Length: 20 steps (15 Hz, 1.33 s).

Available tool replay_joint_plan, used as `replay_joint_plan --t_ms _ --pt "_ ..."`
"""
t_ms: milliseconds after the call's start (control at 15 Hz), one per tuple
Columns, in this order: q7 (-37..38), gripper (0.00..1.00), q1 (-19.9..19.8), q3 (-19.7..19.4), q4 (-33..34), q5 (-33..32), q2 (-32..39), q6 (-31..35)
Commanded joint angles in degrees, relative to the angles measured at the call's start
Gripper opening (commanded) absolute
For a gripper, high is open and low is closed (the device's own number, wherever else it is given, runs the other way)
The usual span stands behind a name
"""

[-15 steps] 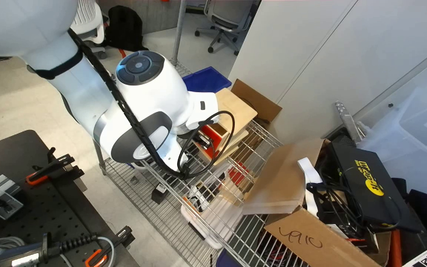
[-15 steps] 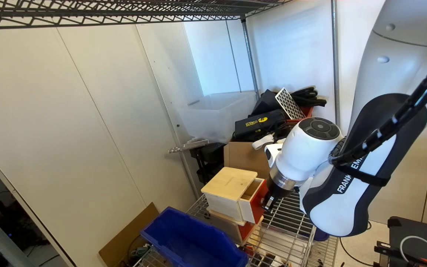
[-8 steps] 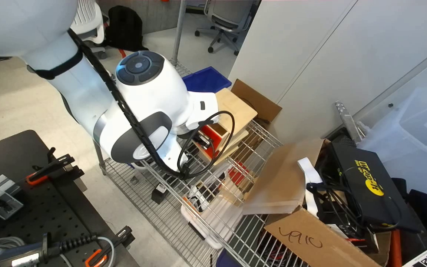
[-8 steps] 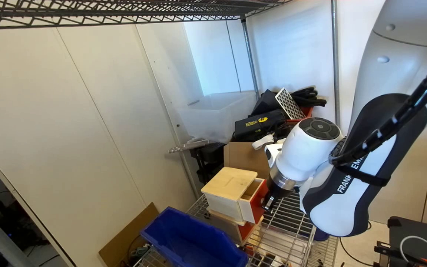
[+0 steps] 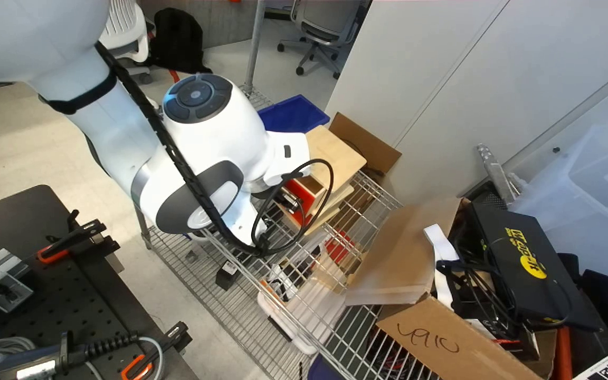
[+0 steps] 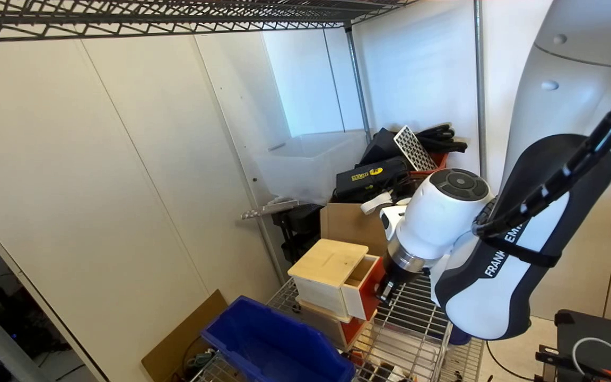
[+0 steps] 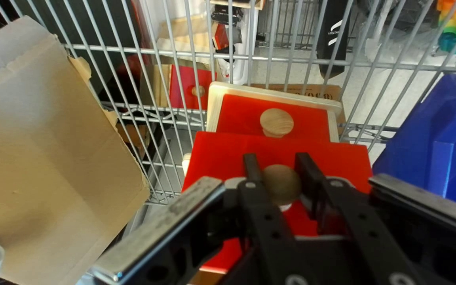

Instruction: Open the chest drawer

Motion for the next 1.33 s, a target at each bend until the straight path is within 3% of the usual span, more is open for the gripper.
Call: replay_joint_plan --t_ms 0,1267 --pt "-0.56 0.07 0.11 -0.27 -3.15 -0.58 -2.90 2.49" --pt "-0.60 0.07 1.02 -0.93 -4.04 -0.03 -3.32 2.82"
